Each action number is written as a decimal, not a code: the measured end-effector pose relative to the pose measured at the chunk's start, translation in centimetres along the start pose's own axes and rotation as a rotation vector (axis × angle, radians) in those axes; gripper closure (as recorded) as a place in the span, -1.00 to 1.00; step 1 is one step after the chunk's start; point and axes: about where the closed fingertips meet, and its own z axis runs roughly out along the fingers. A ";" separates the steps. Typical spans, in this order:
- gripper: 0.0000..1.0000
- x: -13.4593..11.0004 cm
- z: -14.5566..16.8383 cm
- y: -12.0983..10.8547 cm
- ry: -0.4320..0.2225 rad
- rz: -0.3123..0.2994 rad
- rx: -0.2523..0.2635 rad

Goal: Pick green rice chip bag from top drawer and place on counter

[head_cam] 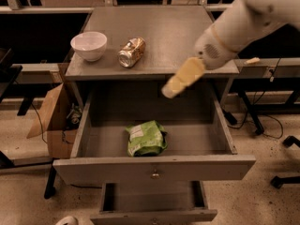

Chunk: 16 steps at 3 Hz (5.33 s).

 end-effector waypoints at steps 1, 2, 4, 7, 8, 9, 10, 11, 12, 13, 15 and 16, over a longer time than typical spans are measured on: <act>-1.00 -2.0 0.3 -0.9 -0.078 0.097 0.029; -1.00 -2.0 0.3 -0.9 -0.079 0.096 0.029; -1.00 -1.6 5.5 1.5 0.005 0.134 -0.086; -1.00 1.3 17.4 5.7 0.244 0.457 -0.255; -1.00 1.3 17.4 5.7 0.245 0.457 -0.255; -1.00 1.9 19.6 5.1 0.309 0.513 -0.309; -1.00 2.9 22.7 4.2 0.399 0.622 -0.377; -1.00 4.0 25.1 3.7 0.492 0.711 -0.406; -0.64 5.6 26.0 4.0 0.561 0.778 -0.417; -0.18 7.6 26.3 4.6 0.598 0.830 -0.419; 0.75 10.0 25.3 3.7 0.587 0.915 -0.409; 1.00 11.1 21.5 0.0 0.500 0.974 -0.369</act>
Offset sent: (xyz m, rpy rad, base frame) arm 0.0188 0.0107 0.0060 0.0724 -0.0198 -0.1028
